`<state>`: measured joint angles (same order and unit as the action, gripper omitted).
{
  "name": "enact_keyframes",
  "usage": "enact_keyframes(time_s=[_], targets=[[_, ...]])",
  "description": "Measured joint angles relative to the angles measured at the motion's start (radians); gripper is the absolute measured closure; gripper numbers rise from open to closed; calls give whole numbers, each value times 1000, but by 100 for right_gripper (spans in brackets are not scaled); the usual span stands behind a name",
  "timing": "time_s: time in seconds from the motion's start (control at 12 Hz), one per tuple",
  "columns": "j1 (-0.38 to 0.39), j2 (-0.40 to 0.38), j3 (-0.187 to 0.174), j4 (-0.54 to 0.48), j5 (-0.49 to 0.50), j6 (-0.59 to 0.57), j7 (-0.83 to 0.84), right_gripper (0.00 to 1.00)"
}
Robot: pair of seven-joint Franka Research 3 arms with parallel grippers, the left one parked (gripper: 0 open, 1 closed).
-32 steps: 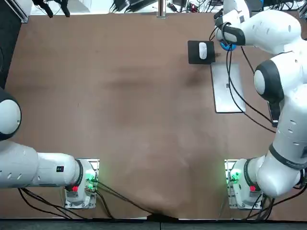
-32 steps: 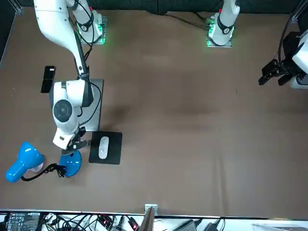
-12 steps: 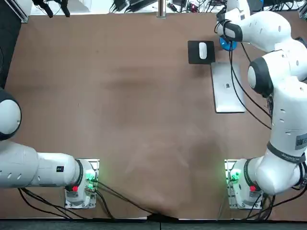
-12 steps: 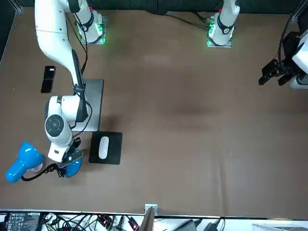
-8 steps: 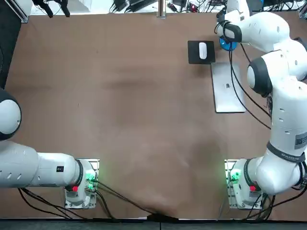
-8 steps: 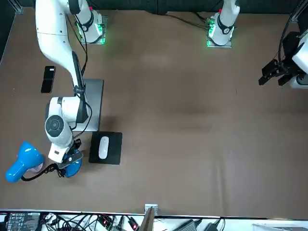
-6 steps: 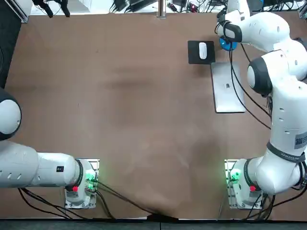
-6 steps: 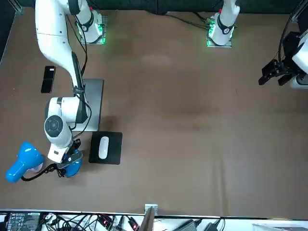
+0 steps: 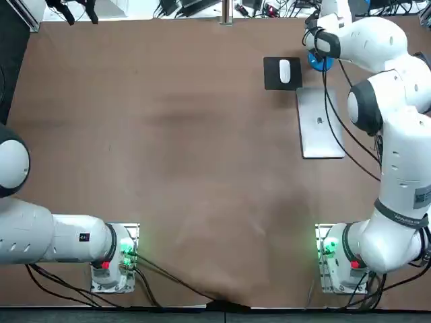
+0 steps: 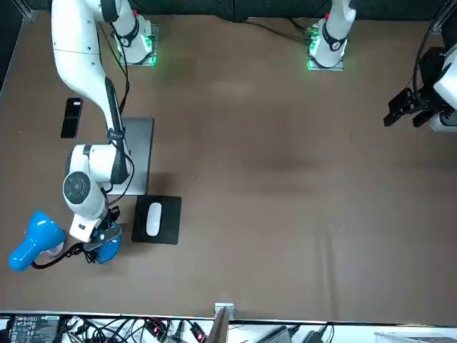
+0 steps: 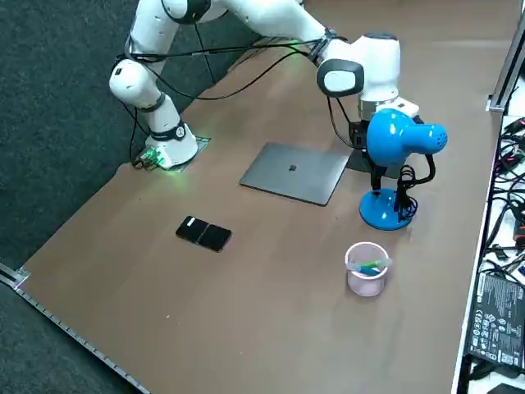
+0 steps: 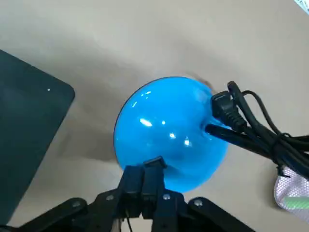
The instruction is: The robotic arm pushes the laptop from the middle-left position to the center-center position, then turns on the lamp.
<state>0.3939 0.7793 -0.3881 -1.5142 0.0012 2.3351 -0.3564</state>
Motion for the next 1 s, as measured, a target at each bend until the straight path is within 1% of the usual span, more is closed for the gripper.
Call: enact_keyframes(time_s=[1.0], targets=[[-1,15,0,0,27,1,-3,98]])
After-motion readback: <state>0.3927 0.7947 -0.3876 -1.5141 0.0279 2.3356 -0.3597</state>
